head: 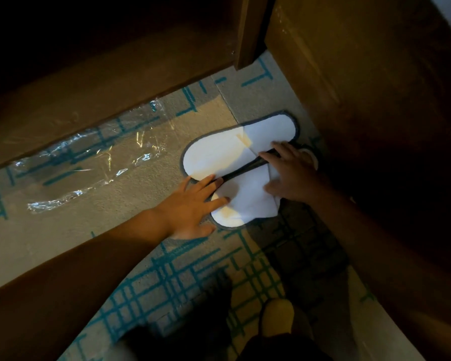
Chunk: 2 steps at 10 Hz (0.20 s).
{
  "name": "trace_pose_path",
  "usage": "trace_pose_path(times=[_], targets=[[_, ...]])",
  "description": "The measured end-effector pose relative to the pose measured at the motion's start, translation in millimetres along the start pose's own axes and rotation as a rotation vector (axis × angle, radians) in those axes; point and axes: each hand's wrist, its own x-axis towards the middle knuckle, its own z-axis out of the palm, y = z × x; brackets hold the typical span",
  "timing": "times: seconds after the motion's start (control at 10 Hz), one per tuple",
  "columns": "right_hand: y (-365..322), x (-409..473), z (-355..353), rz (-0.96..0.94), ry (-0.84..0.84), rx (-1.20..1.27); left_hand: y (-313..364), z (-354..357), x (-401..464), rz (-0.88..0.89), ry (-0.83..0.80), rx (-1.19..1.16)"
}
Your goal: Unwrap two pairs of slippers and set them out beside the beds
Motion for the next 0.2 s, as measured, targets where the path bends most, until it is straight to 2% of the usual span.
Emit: trace_pose_path(times=[0.1, 0.2], targets=[[-19, -15, -1, -0.019, 0.146, 0.045, 12, -9, -10, -0.086, 0.066, -0.206], [-39, -27, -2, 0.008, 0.174, 0.067, 26, -29, -17, -0.301, 0.15, -0.405]])
